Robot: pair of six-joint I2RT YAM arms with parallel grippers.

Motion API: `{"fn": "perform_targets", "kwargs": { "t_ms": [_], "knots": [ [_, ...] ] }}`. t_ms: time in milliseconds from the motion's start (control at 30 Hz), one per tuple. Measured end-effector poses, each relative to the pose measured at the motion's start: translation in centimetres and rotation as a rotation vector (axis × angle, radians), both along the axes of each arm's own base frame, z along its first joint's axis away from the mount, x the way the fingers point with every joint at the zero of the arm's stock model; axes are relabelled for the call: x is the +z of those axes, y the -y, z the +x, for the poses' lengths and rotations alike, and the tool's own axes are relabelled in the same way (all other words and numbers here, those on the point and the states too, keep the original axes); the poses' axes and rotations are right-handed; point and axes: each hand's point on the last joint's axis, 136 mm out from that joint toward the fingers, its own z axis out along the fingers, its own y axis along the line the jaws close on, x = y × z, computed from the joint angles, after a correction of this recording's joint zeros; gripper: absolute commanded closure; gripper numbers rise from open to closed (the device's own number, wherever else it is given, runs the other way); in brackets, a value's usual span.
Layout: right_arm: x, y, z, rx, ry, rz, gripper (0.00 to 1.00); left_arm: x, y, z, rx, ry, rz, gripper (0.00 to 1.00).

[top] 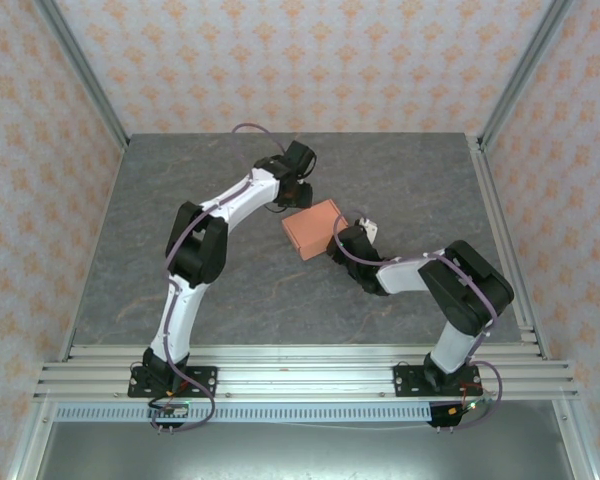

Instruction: Fold the paper box

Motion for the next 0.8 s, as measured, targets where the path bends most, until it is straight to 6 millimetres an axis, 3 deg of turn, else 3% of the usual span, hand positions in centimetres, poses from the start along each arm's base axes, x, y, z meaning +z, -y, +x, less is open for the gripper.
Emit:
{"fn": "perform_targets", "kwargs": {
  "t_ms": [67, 167, 267, 467, 800],
  "knots": [
    [-0.1, 0.0, -0.1, 0.002, -0.005, 0.0, 0.6, -0.4, 0.3, 0.7, 0.01, 0.001, -0.006, 0.67],
    [-0.2, -0.1, -0.2, 0.008, -0.013, 0.001, 0.64, -1.6, 0.6, 1.3, 0.028, -0.018, -0.005, 0.81],
    [-0.3, -0.3, -0.3, 0.014, -0.026, 0.009, 0.68, -3.3, 0.4, 1.1, 0.048, -0.059, 0.007, 0.85],
    [-0.4, -0.6, -0.6, 0.032, -0.052, 0.011, 0.73, -3.6, 0.5, 0.6, 0.07, -0.089, -0.007, 0.98],
    [-0.8, -2.4, 0.7, 0.063, -0.09, 0.036, 0.87, -3.7, 0.0, 0.8, 0.078, -0.108, -0.034, 1.0]
  ]
}}
